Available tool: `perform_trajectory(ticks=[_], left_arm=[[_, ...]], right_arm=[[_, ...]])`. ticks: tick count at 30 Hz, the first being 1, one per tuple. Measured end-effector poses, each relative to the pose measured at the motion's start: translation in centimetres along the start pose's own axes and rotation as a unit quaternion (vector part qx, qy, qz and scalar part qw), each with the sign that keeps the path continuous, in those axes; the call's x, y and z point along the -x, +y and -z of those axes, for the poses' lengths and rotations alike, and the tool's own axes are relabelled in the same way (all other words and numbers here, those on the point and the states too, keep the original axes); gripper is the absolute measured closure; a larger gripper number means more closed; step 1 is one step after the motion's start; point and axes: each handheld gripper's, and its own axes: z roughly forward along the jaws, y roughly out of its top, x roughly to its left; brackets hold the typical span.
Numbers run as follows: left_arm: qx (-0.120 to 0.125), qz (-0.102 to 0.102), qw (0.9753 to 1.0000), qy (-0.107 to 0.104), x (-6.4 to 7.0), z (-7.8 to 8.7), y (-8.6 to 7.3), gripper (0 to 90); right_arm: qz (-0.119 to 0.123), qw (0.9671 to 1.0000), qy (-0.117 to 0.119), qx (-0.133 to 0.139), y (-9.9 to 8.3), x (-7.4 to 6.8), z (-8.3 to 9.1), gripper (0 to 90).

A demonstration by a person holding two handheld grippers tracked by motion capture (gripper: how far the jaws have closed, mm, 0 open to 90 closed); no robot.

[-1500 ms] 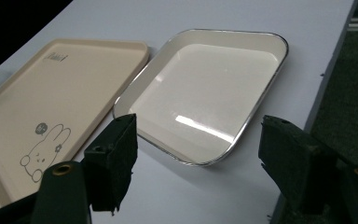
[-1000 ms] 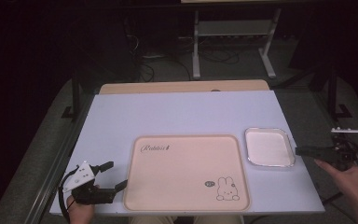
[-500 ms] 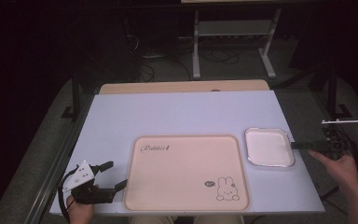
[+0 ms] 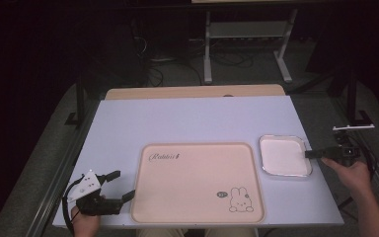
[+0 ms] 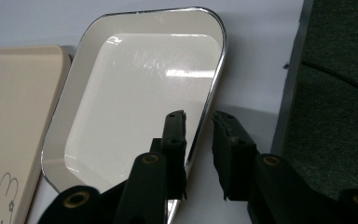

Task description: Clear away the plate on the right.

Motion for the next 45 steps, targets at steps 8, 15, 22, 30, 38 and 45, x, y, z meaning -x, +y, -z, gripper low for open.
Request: perform_trajectory(ticks=[8, 15, 22, 30, 38, 45], left_arm=[[0.000, -0.001, 1.0000, -0.001, 0.0, 0.0, 0.0, 14.0], [0.002, 0.000, 1.0000, -0.001, -0.1, 0.0, 0.0, 14.0], [0.003, -0.002, 1.0000, -0.001, 0.0, 0.1, 0.1, 14.0], [0.004, -0.002, 1.0000, -0.002, 0.0, 0.1, 0.1, 14.0], [0.006, -0.001, 1.0000, -0.002, -0.1, 0.1, 0.1, 14.0], [0.008, 0.000, 1.0000, -0.001, -0.1, 0.2, 0.1, 13.9]], right_arm=[[-0.011, 0.9996, -0.023, -0.016, 0.5, -0.7, -0.9, 78.3], [-0.026, 0.9990, -0.034, -0.013, 0.4, -0.8, -1.1, 81.5], [-0.035, 0.9986, -0.039, -0.006, 0.4, -1.3, -1.4, 88.2], [-0.066, 0.9970, -0.039, 0.012, -0.2, -1.0, -1.1, 88.3], [-0.098, 0.9942, -0.008, 0.042, -1.1, -0.4, -0.4, 88.4], [-0.114, 0.9914, 0.016, 0.063, -1.7, -0.6, 0.4, 88.3]])
